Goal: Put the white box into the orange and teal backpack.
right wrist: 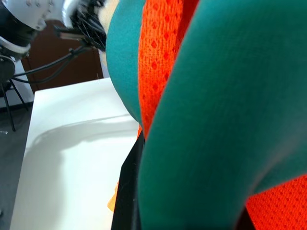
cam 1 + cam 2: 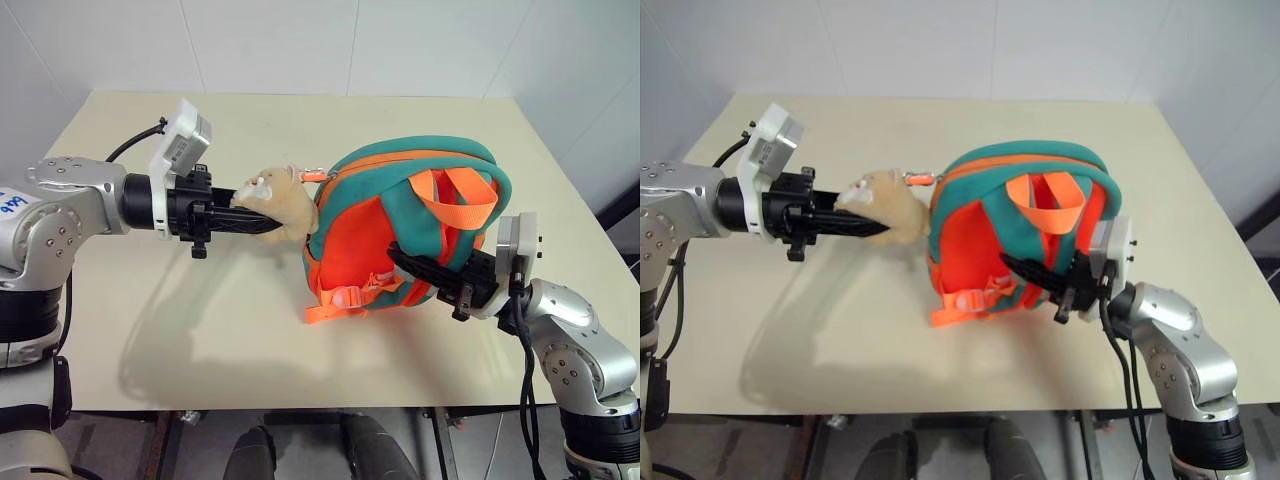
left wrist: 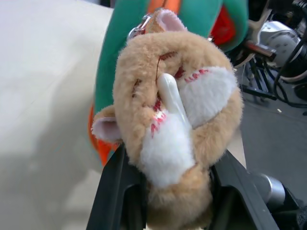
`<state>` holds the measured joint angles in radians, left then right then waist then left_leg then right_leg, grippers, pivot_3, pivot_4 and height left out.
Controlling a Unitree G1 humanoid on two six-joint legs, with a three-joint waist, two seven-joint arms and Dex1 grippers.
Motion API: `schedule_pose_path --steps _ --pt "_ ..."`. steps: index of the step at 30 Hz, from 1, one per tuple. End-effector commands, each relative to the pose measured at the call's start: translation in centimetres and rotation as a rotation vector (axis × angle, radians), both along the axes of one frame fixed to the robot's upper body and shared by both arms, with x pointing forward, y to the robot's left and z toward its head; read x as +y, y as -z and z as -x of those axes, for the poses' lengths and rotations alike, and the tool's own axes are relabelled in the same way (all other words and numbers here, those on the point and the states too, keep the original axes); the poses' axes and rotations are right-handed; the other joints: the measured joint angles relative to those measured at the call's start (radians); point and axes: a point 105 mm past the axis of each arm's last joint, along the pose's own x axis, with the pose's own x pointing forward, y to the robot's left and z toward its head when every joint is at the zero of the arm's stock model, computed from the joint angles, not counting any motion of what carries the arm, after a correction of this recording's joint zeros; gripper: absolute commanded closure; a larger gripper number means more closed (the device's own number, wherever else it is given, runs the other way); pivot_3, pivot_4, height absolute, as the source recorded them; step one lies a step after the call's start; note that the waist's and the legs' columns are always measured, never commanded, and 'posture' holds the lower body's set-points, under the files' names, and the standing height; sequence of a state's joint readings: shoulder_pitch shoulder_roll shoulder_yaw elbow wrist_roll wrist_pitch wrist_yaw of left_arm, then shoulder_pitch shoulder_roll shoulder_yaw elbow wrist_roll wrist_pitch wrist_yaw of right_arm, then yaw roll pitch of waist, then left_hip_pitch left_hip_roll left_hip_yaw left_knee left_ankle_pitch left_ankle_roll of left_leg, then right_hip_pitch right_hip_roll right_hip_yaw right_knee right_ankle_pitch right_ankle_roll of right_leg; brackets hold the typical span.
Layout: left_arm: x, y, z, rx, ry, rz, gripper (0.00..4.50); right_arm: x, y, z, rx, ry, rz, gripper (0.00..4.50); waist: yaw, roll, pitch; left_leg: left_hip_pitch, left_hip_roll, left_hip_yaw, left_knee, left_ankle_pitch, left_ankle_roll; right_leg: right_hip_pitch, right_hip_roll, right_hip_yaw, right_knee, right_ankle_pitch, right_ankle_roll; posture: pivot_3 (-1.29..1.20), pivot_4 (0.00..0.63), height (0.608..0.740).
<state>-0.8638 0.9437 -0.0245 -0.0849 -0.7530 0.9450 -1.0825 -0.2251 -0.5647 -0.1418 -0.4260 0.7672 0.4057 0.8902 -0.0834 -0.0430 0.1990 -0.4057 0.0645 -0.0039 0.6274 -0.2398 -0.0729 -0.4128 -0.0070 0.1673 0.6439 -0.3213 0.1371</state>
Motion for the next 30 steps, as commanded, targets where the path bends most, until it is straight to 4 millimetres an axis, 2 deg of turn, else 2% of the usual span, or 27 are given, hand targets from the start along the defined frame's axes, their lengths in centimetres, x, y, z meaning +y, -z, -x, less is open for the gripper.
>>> schedule_pose_path --steps 1,14,24,27,30 --pt "1.1 -0.1 -0.5 -0.02 -0.019 -0.03 3.65 -0.2 -1.2 0.8 -0.045 -0.009 -0.014 4.5 -0.001 0.0 0.0 0.0 0.0 0.0 0.0 0.0 0.0 0.0 0.0 0.0 0.0 0.0 0.0 0.0 0.15 0.74" --pt "1.4 6.2 -1.0 0.148 0.0 -0.145 3.65 0.2 -1.1 0.9 -0.032 -0.021 -0.006 4.5 0.0 0.0 0.0 0.0 0.0 0.0 0.001 0.0 0.0 0.0 0.0 0.0 0.001 0.0 0.0 0.0 0.15 0.74" --pt "0.4 10.7 -1.8 0.197 0.048 -0.292 3.65 0.1 -1.0 0.7 -0.028 -0.024 0.003 4.5 0.002 0.0 0.0 0.0 0.0 0.0 0.001 0.0 0.0 0.0 0.0 0.0 0.001 0.0 0.0 0.0 0.15 0.74" --pt "0.2 11.7 -2.0 0.204 0.054 -0.305 3.65 0.2 -1.0 0.7 -0.028 -0.024 0.007 4.5 0.003 0.0 0.0 0.0 0.0 0.0 0.001 0.0 0.0 0.0 0.0 0.0 0.001 0.0 0.0 0.0 0.15 0.74" --pt "0.1 11.8 -2.3 0.19 0.035 -0.299 3.65 0.1 -0.8 0.6 -0.017 -0.011 0.025 4.5 0.002 0.0 0.0 0.0 0.0 0.0 0.001 0.0 0.0 0.0 0.0 0.0 0.001 0.0 0.0 0.0 0.15 0.74"
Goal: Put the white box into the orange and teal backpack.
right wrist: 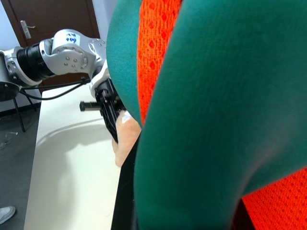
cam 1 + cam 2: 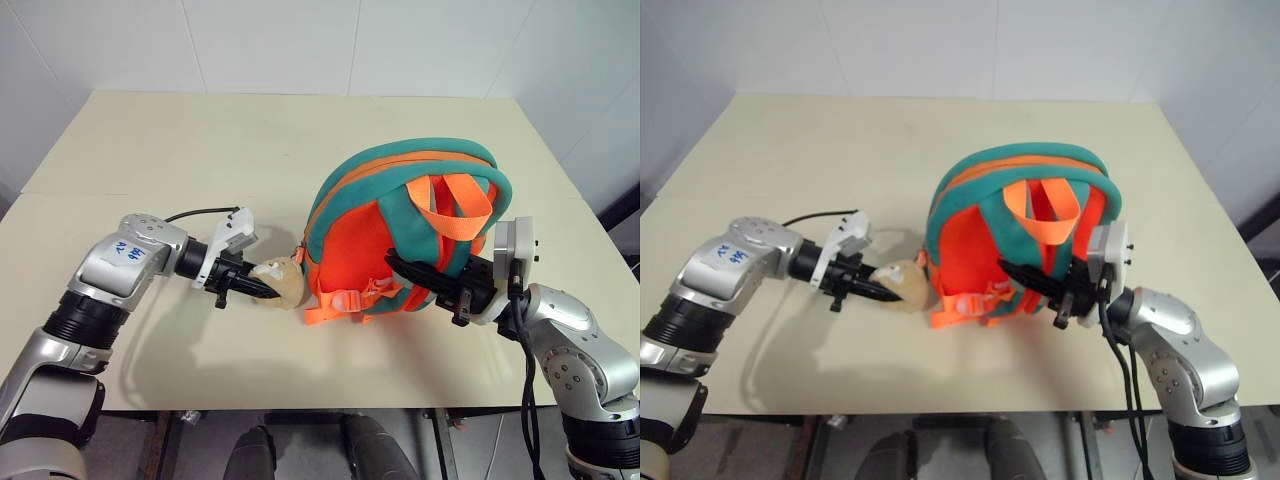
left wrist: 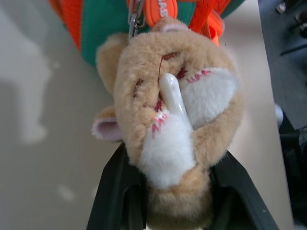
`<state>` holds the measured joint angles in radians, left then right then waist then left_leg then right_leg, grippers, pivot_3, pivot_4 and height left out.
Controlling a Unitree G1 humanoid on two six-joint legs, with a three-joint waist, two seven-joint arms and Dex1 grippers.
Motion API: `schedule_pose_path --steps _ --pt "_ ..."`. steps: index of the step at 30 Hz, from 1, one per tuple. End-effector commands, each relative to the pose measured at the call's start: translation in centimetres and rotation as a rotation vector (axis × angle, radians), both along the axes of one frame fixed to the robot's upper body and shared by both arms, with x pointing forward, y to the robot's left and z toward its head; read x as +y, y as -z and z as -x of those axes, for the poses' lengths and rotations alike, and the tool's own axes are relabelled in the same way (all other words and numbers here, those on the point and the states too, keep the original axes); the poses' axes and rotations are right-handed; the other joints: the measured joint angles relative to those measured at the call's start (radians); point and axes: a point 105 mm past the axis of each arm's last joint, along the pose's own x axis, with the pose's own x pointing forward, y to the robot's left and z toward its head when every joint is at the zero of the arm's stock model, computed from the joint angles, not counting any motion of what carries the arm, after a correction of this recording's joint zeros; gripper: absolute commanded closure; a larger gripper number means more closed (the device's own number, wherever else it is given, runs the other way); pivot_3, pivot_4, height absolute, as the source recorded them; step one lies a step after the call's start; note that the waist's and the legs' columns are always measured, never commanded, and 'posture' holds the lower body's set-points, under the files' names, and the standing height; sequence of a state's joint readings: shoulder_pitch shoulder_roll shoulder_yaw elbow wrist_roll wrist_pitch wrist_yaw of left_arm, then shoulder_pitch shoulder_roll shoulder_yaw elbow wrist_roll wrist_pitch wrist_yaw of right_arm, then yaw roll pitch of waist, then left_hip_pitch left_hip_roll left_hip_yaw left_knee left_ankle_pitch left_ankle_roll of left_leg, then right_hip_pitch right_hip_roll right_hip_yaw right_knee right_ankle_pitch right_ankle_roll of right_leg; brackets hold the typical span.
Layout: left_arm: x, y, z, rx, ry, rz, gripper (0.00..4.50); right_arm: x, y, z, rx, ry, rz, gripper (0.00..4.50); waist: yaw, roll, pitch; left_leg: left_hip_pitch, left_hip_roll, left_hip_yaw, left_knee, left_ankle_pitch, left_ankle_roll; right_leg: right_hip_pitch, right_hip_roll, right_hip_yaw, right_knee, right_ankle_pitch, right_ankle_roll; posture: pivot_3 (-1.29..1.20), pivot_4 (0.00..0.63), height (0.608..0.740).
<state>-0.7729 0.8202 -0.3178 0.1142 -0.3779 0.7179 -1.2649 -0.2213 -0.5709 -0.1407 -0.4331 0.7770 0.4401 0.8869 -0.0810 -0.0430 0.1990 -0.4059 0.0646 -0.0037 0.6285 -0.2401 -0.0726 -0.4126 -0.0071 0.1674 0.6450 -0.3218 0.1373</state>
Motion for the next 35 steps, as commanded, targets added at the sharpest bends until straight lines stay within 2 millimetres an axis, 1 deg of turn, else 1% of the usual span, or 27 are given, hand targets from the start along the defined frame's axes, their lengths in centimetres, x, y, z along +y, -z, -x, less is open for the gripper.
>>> schedule_pose_path --steps 1,3,5,7,8,10,13,16,17,19,21,24,25,27,28,31,32,34,35 --pt "0.4 0.3 -0.6 -0.019 -0.046 -0.006 3.65 -0.1 -1.0 0.4 -0.036 0.015 0.029 4.5 0.0 0.0 0.0 0.0 0.0 0.0 0.0 0.0 0.0 0.0 0.0 0.0 0.0 0.0 0.0 0.0 0.15 0.74" --pt "0.2 -0.4 -1.0 -0.042 -0.063 0.038 3.65 -0.2 -0.5 0.3 0.013 0.027 0.062 4.5 0.001 0.0 0.0 0.0 0.0 0.0 0.001 0.0 0.0 0.0 0.0 0.0 0.0 0.0 0.0 0.0 0.15 0.74" --pt "-0.3 -2.0 -0.7 -0.064 -0.028 0.135 3.65 -0.4 0.3 0.8 0.094 0.01 0.103 4.5 0.003 0.001 0.0 0.0 0.0 0.0 0.001 0.0 0.0 0.0 0.0 0.0 0.001 0.0 0.0 0.0 0.15 0.74" --pt "-0.4 -3.3 -0.4 -0.08 -0.028 0.2 2.92 -0.5 0.8 1.7 0.125 -0.026 0.185 3.76 0.006 0.0 0.0 0.0 0.0 0.0 0.001 0.0 0.0 0.0 -0.001 0.0 0.001 0.0 0.0 0.0 0.15 0.74" --pt "-0.3 -3.8 -0.1 -0.075 -0.023 0.225 2.73 -0.7 0.8 2.0 0.121 -0.038 0.21 3.56 0.007 0.0 0.0 0.0 0.0 -0.001 0.001 0.0 0.0 0.0 0.0 0.0 0.0 0.0 0.0 0.0 0.15 0.74" --pt "0.1 -4.4 -0.1 -0.083 -0.037 0.263 2.09 -1.0 0.4 2.0 0.108 -0.044 0.227 2.93 0.005 0.0 0.0 0.0 0.0 0.0 0.001 0.0 0.0 0.0 0.0 0.0 0.0 0.0 0.0 0.0 0.15 0.74" --pt "0.9 -4.8 -0.1 -0.103 -0.057 0.293 1.12 -1.8 -0.1 1.9 0.095 -0.055 0.262 1.97 0.004 0.0 0.0 0.0 0.0 0.0 0.001 0.0 0.001 0.001 0.0 0.0 0.0 0.0 0.001 0.0 0.15 0.74" --pt "2.1 -5.3 -0.4 -0.152 -0.087 0.294 0.15 -3.3 -0.1 2.0 0.106 -0.064 0.335 0.93 0.005 0.0 0.0 0.0 0.0 0.0 0.001 0.0 0.001 0.001 0.0 0.0 0.0 0.0 0.001 0.0 0.15 0.74" --pt "2.4 -5.4 -0.5 -0.163 -0.095 0.298 0.0 -3.9 -0.1 2.1 0.111 -0.065 0.357 0.58 0.006 0.0 0.0 0.0 0.0 0.0 0.002 0.0 0.001 0.001 0.0 0.0 0.0 0.0 0.001 0.0 0.15 0.74" --pt "3.0 -5.6 -0.5 -0.176 -0.103 0.306 0.0 -5.0 -0.1 2.1 0.123 -0.066 0.387 0.03 0.007 0.0 0.001 0.0 0.0 0.0 0.001 0.0 0.001 0.001 -0.001 0.0 0.0 0.0 0.001 0.0 0.15 0.74" --pt "3.5 -5.7 -0.5 -0.19 -0.111 0.308 0.0 -6.5 -0.2 2.1 0.134 -0.052 0.406 0.03 0.007 0.0 0.001 0.0 0.0 0.0 0.001 0.0 0.001 0.001 -0.001 0.0 0.0 0.0 0.001 0.0 0.15 0.74" --pt "4.6 -6.0 0.0 -0.21 -0.105 0.325 0.0 -9.9 -0.3 1.5 0.148 0.04 0.472 0.03 0.008 0.0 0.001 0.0 0.0 0.0 0.001 -0.001 0.001 0.001 -0.001 0.0 -0.001 0.0 0.001 0.0 0.15 0.74" --pt "5.4 -6.3 0.2 -0.227 -0.108 0.338 0.0 -11.4 -0.6 1.2 0.148 0.095 0.493 0.03 0.007 0.0 0.001 0.0 0.0 0.0 0.001 -0.001 0.001 0.001 -0.001 0.0 -0.001 0.0 0.001 0.0 0.15 0.74" --pt "6.2 -6.6 0.5 -0.249 -0.103 0.361 0.0 -13.4 -1.0 0.9 0.143 0.163 0.517 0.03 0.004 0.0 0.001 0.0 0.0 0.001 0.001 -0.001 0.001 0.001 -0.001 0.0 -0.001 0.0 0.001 0.0 0.15 0.74" --pt "6.4 -6.8 0.6 -0.256 -0.097 0.37 0.0 -14.1 -1.1 0.9 0.14 0.178 0.526 0.03 0.004 0.0 0.001 0.0 0.0 0.001 0.001 -0.001 0.001 0.001 -0.001 0.0 0.0 0.0 0.001 0.0 0.15 0.74" --pt "9.0 -7.4 0.8 -0.314 -0.124 0.383 0.0 -16.6 -2.4 0.9 0.112 0.292 0.464 0.03 0.001 0.0 0.001 0.001 0.0 0.001 0.001 -0.001 0.001 0.001 -0.001 0.0 0.0 0.0 0.001 0.0 0.15 0.74" --pt "9.7 -7.6 0.9 -0.33 -0.143 0.384 0.0 -17.4 -2.6 1.0 0.109 0.326 0.45 0.03 0.0 0.0 0.001 0.001 0.0 0.001 0.001 -0.001 0.001 0.001 -0.001 0.0 0.0 0.0 0.001 0.0 0.15 0.74" --pt "10.5 -7.9 1.3 -0.34 -0.155 0.373 0.0 -18.2 -2.5 1.1 0.108 0.354 0.45 0.03 -0.001 0.0 0.001 0.001 0.0 0.001 0.001 -0.001 0.001 0.001 -0.001 0.0 0.0 0.0 0.001 0.0 0.15 0.74" --pt "10.9 -7.9 1.4 -0.347 -0.166 0.357 0.0 -18.3 -2.6 1.0 0.103 0.362 0.448 0.03 -0.001 0.0 0.001 0.001 0.0 0.001 0.001 -0.001 0.001 0.001 -0.001 0.0 0.0 0.0 0.001 0.0 0.15 0.74"
